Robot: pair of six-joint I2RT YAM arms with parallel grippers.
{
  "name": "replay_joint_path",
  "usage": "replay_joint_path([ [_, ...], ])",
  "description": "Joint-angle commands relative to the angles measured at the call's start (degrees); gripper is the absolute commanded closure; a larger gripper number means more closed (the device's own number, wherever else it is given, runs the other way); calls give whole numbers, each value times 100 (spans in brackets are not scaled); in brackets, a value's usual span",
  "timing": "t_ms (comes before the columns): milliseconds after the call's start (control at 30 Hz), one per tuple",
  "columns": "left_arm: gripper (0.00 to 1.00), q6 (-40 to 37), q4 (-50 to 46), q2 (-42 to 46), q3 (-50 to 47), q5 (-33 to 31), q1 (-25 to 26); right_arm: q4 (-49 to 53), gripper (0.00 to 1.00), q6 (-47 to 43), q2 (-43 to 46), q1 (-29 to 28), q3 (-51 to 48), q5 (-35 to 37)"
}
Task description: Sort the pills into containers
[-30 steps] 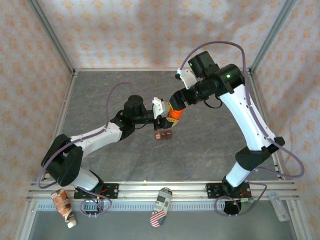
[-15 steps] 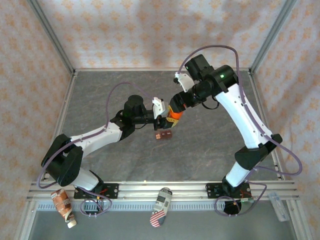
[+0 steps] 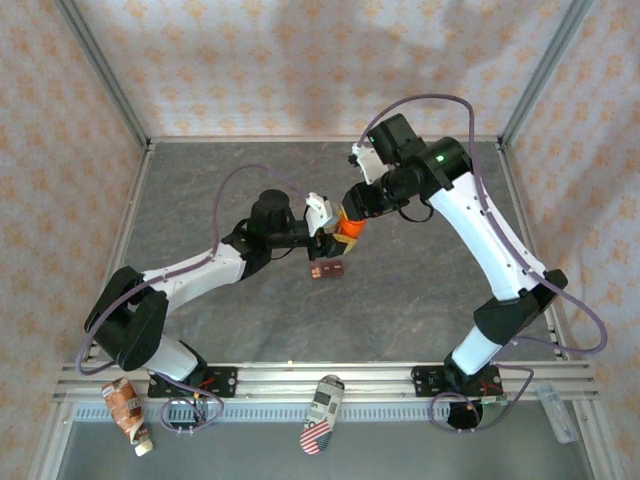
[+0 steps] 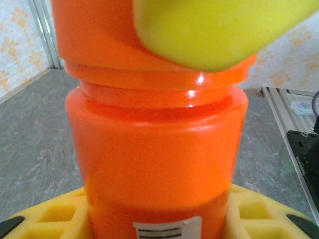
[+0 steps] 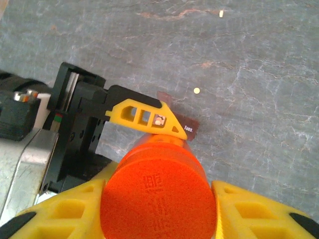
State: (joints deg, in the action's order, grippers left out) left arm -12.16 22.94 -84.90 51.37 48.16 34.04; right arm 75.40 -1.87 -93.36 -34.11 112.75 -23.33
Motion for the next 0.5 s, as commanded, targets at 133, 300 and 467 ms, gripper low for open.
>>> replay_joint_path([
  [133, 100, -274, 641, 141, 179, -1009, 245, -1131, 62, 1982, 185, -59, -1140, 450],
  [300, 100, -366, 502, 47, 224, -1182, 314, -1359, 59, 2307, 152, -122, -1253, 563],
  [467, 100, -359, 457, -8, 217, -1051, 281, -1071, 34, 2173, 237, 43, -743, 766],
])
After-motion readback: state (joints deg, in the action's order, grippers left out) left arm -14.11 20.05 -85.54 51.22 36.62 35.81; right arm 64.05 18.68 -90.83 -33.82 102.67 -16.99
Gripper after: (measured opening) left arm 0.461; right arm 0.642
